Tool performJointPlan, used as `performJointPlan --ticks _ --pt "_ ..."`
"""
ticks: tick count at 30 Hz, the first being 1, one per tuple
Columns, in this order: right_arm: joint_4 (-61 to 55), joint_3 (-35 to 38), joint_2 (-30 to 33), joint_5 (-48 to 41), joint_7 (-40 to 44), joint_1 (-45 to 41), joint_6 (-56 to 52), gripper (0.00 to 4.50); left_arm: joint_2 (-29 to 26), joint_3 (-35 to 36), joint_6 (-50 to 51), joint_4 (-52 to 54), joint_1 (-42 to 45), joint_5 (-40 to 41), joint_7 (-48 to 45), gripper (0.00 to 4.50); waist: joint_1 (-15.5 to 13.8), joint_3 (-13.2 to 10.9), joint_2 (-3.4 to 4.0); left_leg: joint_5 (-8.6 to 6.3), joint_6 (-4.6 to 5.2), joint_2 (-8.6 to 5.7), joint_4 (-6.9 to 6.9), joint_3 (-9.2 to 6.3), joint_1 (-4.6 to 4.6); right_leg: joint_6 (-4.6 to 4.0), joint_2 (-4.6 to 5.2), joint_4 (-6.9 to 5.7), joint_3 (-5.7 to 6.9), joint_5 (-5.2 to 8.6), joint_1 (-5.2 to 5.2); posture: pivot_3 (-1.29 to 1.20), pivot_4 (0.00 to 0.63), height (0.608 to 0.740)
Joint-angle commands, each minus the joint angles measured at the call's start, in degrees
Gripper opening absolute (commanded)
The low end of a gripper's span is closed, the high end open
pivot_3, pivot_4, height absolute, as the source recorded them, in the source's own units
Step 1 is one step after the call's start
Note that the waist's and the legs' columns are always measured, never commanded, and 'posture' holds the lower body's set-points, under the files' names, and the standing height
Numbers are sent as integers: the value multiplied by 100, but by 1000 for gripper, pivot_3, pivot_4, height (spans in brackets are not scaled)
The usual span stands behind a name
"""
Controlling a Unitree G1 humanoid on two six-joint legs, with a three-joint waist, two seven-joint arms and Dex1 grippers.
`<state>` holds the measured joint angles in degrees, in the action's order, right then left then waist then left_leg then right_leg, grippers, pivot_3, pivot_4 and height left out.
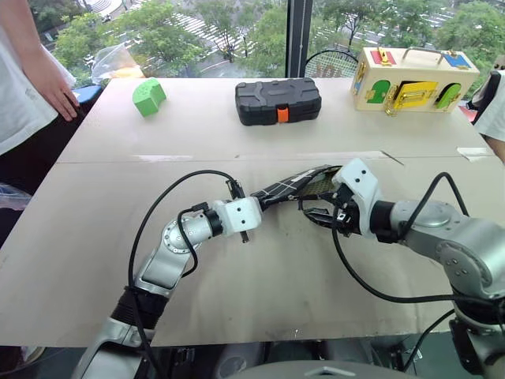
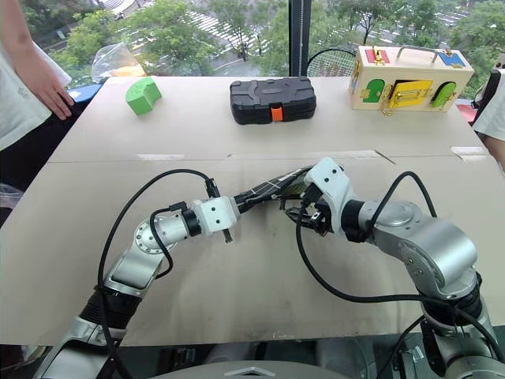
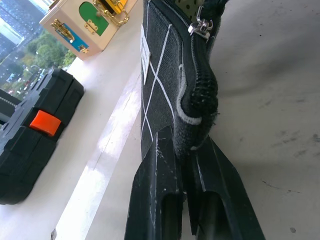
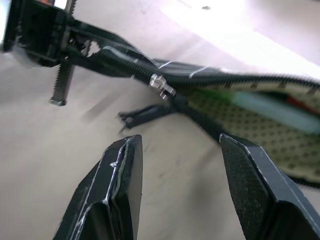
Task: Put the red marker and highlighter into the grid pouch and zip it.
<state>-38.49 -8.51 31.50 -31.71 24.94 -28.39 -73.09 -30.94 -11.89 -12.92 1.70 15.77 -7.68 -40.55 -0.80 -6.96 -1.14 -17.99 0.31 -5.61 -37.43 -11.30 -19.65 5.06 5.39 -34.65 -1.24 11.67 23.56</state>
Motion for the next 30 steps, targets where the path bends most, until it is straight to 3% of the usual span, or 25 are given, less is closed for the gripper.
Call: performJointPlan --ticks 1,9,16,30 --pt "216 -316 34 252 105 -269 504 2420 -15 -10 -111 283 88 54 -46 0 3 0 1 0 0 0 0 0 0 0 0 0 0 0 0 0 150 740" --pt "648 -664 34 480 345 -563 909 2420 8 -33 -109 337 96 28 -77 0 -4 0 0 0 0 0 0 -1 -1 0 0 2 0 0 0 0 150 740" --pt "612 -733 142 439 622 -566 882 168 10 -18 -81 407 43 24 -66 0 -2 0 0 0 0 0 0 -1 -1 0 0 3 0 0 0 0 150 740" --pt "361 -92 236 185 572 -279 627 168 -32 50 -66 390 -43 87 -80 0 -3 0 0 0 0 0 0 -1 -1 0 0 3 0 0 0 0 150 740"
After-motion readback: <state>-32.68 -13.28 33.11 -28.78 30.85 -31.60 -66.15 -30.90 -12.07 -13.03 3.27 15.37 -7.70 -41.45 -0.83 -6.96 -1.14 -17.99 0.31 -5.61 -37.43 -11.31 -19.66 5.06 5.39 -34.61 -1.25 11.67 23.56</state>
